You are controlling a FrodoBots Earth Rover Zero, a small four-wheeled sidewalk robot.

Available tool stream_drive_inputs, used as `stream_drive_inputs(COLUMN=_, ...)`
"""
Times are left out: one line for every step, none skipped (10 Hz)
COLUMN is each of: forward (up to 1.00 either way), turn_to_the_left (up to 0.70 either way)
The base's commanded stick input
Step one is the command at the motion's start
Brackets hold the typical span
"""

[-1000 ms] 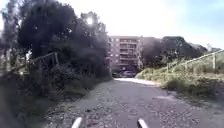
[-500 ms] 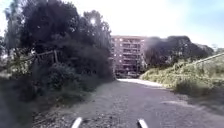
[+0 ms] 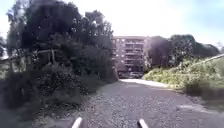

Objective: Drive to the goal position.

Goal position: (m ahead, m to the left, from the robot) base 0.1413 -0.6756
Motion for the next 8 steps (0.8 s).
stream_drive_inputs(forward=0.7, turn_to_the_left=0.0)
stream_drive_inputs(forward=0.7, turn_to_the_left=0.0)
stream_drive_inputs(forward=0.7, turn_to_the_left=0.0)
stream_drive_inputs(forward=0.7, turn_to_the_left=0.0)
stream_drive_inputs(forward=0.7, turn_to_the_left=0.0)
stream_drive_inputs(forward=0.7, turn_to_the_left=0.0)
stream_drive_inputs(forward=0.7, turn_to_the_left=0.0)
stream_drive_inputs(forward=0.7, turn_to_the_left=0.0)
